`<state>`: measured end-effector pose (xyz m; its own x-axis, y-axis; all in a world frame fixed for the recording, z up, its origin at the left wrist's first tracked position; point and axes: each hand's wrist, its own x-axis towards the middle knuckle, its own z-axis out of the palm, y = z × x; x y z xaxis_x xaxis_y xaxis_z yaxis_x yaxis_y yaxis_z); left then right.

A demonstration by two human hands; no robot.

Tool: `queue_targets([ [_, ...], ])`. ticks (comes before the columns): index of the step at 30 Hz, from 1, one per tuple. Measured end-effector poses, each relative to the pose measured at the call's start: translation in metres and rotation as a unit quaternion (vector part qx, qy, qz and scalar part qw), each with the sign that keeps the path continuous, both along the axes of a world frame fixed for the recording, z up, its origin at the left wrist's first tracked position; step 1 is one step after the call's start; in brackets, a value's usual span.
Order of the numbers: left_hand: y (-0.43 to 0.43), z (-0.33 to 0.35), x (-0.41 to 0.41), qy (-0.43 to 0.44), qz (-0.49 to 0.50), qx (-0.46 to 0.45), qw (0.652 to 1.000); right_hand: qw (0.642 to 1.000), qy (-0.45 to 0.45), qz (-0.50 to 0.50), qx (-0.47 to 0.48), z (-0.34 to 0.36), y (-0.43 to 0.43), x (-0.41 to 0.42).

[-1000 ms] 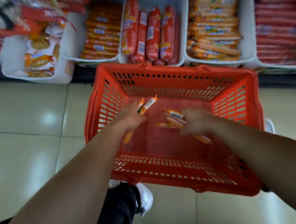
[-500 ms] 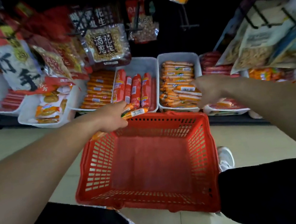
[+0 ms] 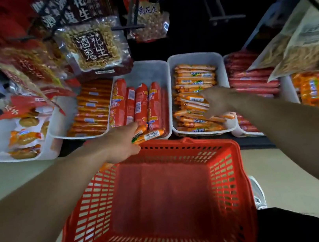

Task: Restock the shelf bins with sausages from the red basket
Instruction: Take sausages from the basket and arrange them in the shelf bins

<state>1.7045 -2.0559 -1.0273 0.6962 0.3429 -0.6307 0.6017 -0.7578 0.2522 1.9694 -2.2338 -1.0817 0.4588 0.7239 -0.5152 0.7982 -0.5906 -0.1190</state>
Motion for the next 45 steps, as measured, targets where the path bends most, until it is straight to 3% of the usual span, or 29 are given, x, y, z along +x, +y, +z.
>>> queue_targets([
  [3,-0.001,-0.006,0.007,-0.011,0.002,0.008,1.0,0.998,-0.041,-0.011,-0.044,-0.022,-0.003,0.001],
  [6,-0.007,-0.007,0.012,-0.023,0.0,0.007,1.0,0.997,-0.056,-0.047,0.015,-0.037,-0.014,-0.003],
  [10,-0.015,-0.006,0.017,-0.02,-0.005,-0.006,1.0,0.996,-0.008,-0.025,0.083,-0.048,-0.022,-0.003],
  [16,-0.02,-0.01,0.018,-0.006,-0.007,0.005,1.0,0.985,-0.152,-0.034,0.069,-0.049,-0.017,-0.01],
  [22,-0.018,-0.01,0.019,0.001,0.002,-0.003,1.0,0.996,-0.072,0.008,0.059,-0.058,-0.022,0.0],
  [25,-0.018,-0.012,0.02,-0.002,0.003,-0.003,1.0,0.984,-0.137,-0.008,0.11,-0.055,-0.028,0.013],
  [29,-0.018,-0.017,0.022,0.003,0.001,0.003,1.0,0.97,-0.222,-0.011,0.103,-0.06,-0.023,0.009],
  [33,-0.022,-0.018,0.025,0.009,-0.003,0.007,1.0,0.983,-0.159,-0.042,0.087,-0.058,-0.015,0.016],
  [37,-0.021,-0.02,0.027,0.012,-0.002,0.006,1.0,0.985,-0.019,-0.085,0.146,-0.049,-0.013,0.024],
  [39,-0.021,-0.021,0.027,0.014,-0.004,0.01,1.0,0.985,-0.007,-0.079,0.152,-0.049,-0.016,0.028],
  [41,-0.021,-0.021,0.029,0.017,-0.005,0.011,1.0,0.987,-0.041,-0.062,0.144,-0.05,-0.019,0.027],
  [45,-0.025,-0.021,0.032,0.024,-0.011,0.013,1.0,0.97,-0.207,-0.015,0.125,-0.047,-0.012,0.017],
])
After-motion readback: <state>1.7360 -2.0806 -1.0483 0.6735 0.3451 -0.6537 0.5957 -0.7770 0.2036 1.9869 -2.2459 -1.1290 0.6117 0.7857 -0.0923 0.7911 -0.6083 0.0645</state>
